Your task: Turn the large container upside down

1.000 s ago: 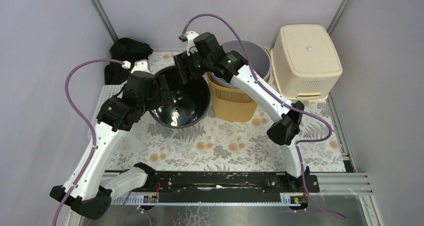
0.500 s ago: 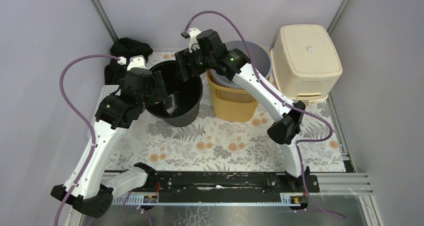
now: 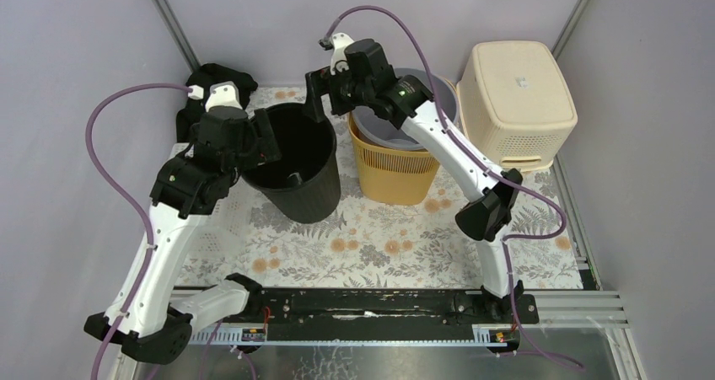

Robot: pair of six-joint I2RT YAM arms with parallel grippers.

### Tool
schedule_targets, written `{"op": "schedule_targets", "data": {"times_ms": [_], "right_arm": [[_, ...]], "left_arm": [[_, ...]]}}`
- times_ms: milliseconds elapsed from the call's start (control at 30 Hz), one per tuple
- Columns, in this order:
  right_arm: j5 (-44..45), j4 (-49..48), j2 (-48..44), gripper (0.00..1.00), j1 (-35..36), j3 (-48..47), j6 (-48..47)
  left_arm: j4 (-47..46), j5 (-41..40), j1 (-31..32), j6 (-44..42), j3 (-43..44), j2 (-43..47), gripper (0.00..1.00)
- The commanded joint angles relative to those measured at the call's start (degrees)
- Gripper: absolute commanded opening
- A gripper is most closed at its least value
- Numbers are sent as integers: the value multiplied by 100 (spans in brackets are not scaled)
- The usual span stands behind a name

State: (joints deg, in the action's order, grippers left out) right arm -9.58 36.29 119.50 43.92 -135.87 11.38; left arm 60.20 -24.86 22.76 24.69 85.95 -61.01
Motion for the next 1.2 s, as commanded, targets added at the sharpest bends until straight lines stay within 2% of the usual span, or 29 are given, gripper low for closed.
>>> {"op": "schedule_targets", "data": {"times_ms": [0, 300, 833, 1167], "right_arm": [[76, -253, -792, 93, -56, 80, -9], [263, -263, -1880, 93, -58, 1194, -75], [847, -171, -3551, 93, -54, 2754, -276], [1083, -132, -4029, 92, -58, 3289, -279]], "left_arm": [[-180, 44, -30, -132, 177, -54, 100], [-236, 330, -36, -53, -54, 375, 100], [-299, 459, -41, -81, -226, 460, 100], [-444, 632, -39, -67, -245, 502, 100]]}}
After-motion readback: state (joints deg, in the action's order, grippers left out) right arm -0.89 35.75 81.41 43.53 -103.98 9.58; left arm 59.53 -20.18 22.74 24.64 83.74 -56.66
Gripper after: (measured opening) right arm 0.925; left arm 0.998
